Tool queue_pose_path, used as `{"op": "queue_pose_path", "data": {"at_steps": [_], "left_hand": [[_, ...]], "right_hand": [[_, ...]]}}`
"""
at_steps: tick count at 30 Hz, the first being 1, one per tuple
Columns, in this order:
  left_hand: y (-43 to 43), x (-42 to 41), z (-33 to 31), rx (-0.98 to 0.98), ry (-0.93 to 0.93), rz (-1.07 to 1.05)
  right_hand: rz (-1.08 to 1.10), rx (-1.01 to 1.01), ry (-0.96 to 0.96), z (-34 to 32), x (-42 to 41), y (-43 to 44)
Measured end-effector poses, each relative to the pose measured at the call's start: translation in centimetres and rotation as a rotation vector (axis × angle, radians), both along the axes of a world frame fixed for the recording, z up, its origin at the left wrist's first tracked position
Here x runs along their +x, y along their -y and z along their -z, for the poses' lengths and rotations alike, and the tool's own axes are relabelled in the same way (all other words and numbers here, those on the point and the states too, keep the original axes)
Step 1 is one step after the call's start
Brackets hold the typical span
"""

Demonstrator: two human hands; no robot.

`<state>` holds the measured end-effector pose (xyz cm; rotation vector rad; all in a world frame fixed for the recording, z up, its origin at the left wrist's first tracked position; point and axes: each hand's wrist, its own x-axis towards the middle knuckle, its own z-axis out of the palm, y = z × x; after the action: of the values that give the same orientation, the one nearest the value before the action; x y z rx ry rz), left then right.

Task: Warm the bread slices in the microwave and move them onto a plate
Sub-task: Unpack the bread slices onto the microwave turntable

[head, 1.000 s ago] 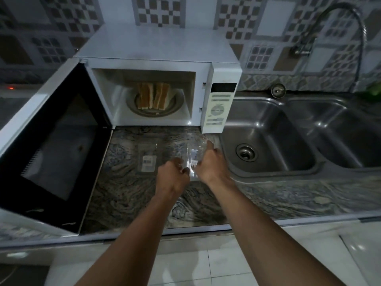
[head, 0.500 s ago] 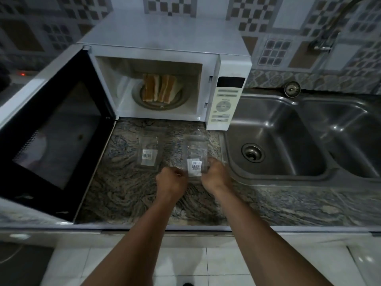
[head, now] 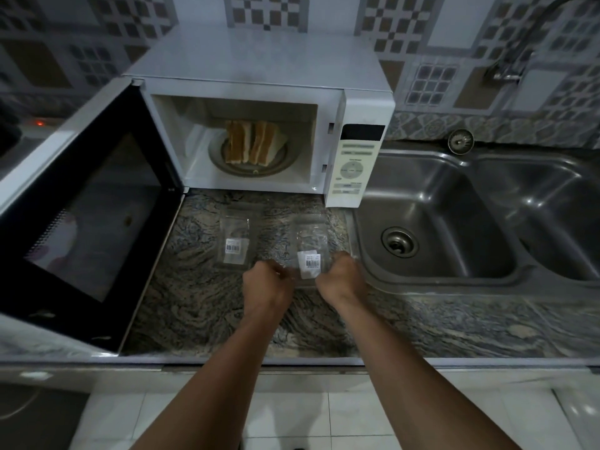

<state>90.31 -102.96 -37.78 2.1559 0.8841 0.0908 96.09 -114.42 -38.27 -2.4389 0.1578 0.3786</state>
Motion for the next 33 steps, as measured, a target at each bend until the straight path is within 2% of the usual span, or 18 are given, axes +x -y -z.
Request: {"op": "queue_pose_path", "data": {"at_steps": [3,5,10,15,20,26,33], "left_hand": [[-0.6,-0.9,-1.0,0.305,0.003,-0.015],[-1.7,-1.1,-0.6,0.437,0.09,-0.024],[-5.1,-0.3,0.8,0.358,0.179,-0.159],[-7.1,1.0,2.7,0.259,0.042,-0.088],[-7.3,1.5,3.6,0.332,-0.09,-0.089],[-6.8,-0.1,2.3,0.318,-0.052,-0.069],[-6.2,-3.0,-2.2,0.249,0.101,-0.014]], "right_hand": [[0.003,-0.071,0.04,-1.3,-0.7,-0.5],[-0.022,-0.086,0.088,-1.7,-1.1,-0.9],[-0.144,-0.132,0.155,-1.1,-1.3,-2.2],[-0.154,-0.12,0.151,0.3,-1.2,-3.2],[-0.15,-0.137,0.194,0.9,-0.6,-3.5],[-0.15,-0.146,0.215,-0.3,-1.4,-3.1],[-0.14,-0.165,0.239,-4.8,-3.7,-2.2]]}}
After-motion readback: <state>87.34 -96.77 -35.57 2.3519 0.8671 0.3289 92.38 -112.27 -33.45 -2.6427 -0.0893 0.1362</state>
